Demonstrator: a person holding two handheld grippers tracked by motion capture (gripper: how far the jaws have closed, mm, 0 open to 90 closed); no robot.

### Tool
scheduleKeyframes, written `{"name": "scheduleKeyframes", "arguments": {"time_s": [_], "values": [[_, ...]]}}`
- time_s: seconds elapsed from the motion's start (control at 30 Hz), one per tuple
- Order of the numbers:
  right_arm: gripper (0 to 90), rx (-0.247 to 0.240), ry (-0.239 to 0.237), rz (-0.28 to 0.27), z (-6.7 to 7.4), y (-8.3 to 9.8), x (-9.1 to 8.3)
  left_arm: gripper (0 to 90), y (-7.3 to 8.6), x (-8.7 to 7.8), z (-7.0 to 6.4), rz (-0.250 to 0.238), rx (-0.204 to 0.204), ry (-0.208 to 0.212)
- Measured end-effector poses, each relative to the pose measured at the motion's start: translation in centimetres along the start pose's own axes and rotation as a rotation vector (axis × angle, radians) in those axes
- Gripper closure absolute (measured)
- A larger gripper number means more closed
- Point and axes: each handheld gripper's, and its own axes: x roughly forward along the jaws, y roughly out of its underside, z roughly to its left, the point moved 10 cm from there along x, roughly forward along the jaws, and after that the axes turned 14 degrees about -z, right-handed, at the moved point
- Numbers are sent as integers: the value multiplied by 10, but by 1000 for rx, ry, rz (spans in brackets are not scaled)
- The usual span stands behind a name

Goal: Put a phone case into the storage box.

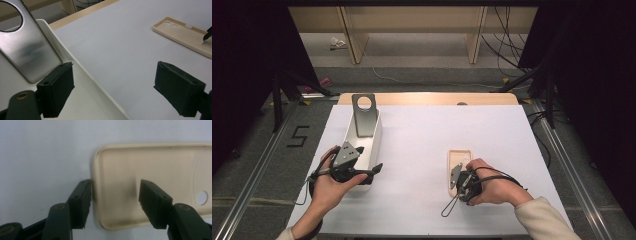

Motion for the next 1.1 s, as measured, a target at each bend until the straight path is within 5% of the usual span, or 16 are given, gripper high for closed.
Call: {"name": "scheduleKeyframes", "arguments": {"time_s": [0.4, 1.1], "values": [[690, -48, -46, 31, 10, -2, -1, 151, 0, 1, -3, 1, 6, 12], [830, -90, -54, 53, 15, -3, -2, 151, 0, 1, -5, 2, 12, 22]]}}
